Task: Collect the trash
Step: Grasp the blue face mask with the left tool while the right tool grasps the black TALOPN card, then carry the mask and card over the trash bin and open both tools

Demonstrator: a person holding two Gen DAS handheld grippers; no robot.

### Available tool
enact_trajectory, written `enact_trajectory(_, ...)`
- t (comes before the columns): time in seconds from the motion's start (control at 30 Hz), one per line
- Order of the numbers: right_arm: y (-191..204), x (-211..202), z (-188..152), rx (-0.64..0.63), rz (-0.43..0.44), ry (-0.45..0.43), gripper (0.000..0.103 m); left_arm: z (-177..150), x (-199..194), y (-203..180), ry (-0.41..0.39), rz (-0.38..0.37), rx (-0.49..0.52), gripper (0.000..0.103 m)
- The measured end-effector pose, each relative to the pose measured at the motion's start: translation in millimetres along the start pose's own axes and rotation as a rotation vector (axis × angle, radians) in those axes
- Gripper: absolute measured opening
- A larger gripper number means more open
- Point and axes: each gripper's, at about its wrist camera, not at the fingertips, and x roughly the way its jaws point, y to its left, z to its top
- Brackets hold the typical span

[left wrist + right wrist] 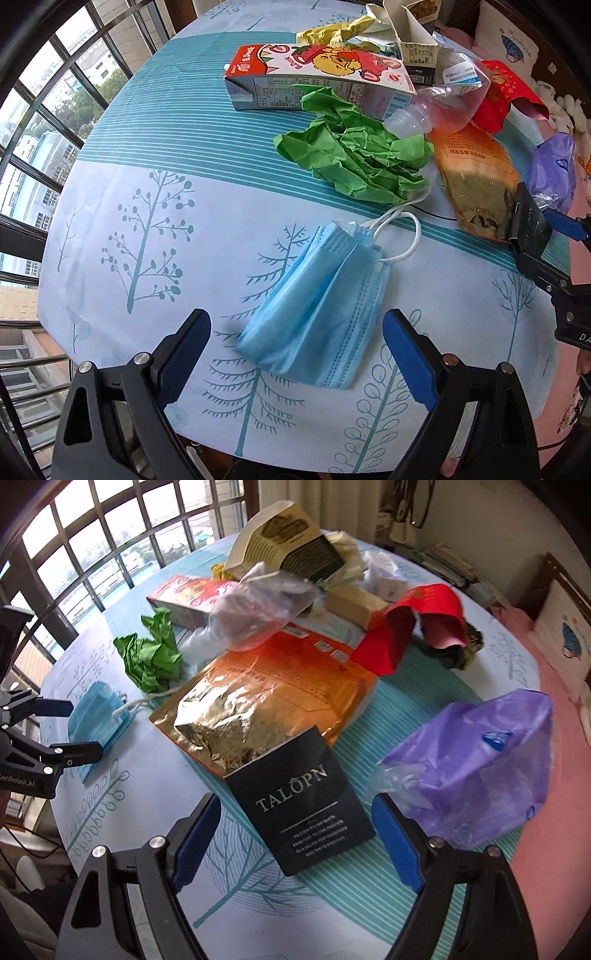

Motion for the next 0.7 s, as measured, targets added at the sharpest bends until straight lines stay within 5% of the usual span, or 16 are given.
enact_trajectory(0.1, 2, 7, -3, -0.018, 0.003, 0.022, 0.084, 0, 6, -2, 0.015, -0.006, 0.008, 0.090)
enact_trajectory(0.17, 2, 11, -5, -0.027, 0.012, 0.040, 0.070, 3, 9, -7, 0.031, -0.008, 0.020, 0.083)
enact_trajectory(0.3, 5, 6, -10, -0.024, 0.020, 0.035, 0.064, 3, 15, -20, 0.015, 0.005, 0.044, 0.076)
enact_trajectory(0.37, 6, 2, -12, -0.010, 0.021, 0.024, 0.062, 2, 13, -25, 0.001, 0.003, 0.050, 0.065)
enact_trajectory(0.5, 13, -8, -18, 0.021, 0.012, -0.006, 0.059, -2, 11, -32, -0.015, -0.010, 0.076, 0.026)
enact_trajectory(0.7, 23, -32, -30, 0.101, 0.019, -0.059, 0.058, -14, -2, -31, -0.023, -0.045, 0.091, 0.015)
